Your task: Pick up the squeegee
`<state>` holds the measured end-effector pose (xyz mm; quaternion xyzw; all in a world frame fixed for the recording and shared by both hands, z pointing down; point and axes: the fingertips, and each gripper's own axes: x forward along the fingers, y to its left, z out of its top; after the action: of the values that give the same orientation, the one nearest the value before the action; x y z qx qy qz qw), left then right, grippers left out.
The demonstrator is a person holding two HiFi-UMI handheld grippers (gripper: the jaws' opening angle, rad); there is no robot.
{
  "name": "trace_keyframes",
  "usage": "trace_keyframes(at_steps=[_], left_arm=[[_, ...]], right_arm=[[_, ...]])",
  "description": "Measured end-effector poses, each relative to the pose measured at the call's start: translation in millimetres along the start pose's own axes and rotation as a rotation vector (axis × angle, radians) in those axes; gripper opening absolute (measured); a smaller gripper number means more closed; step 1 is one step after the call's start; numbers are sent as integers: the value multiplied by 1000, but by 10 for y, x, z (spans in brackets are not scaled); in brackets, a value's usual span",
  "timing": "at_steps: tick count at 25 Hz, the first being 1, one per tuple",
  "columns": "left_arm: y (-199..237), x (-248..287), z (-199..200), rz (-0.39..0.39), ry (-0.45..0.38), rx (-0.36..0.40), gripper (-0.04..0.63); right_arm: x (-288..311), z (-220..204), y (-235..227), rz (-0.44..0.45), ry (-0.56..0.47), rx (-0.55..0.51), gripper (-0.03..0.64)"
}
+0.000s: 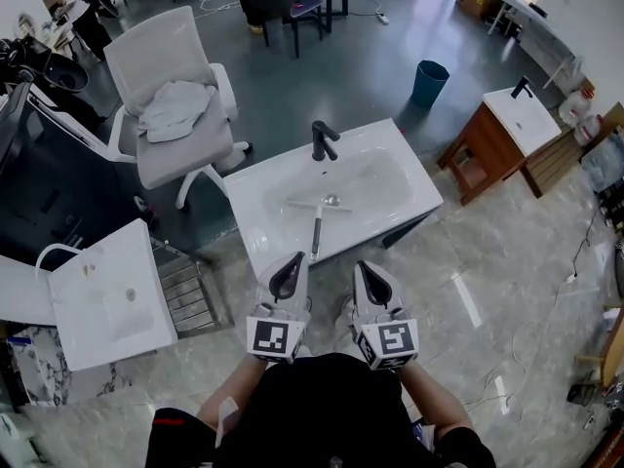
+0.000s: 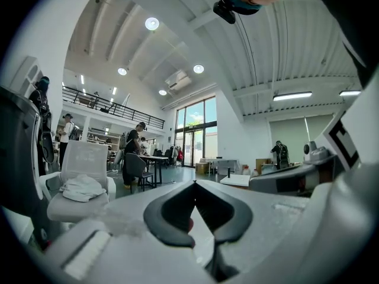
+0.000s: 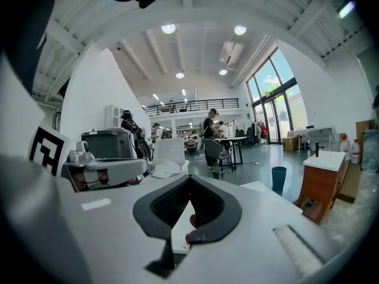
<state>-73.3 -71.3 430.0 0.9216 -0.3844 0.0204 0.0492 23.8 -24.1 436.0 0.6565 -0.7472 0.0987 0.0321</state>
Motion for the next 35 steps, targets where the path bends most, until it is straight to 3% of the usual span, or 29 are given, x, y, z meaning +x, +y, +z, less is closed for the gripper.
trace_keyframes(at_steps=[15,19,24,28,35], left_arm=[[40,886,139,206,9,4,2],[41,1001,64,254,29,54,2],[-38,1103,-43,258,45,100,2],[-26,1176,-122,276,74,48,2],[176,1308,-507,298,148,65,2]], right_arm=[[776,268,-721,215,22,-8,3],[875,298,-853,265,16,-12,3],[979,292,-985,299,23,-9,3],[1065,258,-1024,315,35,-8,3],[1256,171,-1064,318,64,-5,3]])
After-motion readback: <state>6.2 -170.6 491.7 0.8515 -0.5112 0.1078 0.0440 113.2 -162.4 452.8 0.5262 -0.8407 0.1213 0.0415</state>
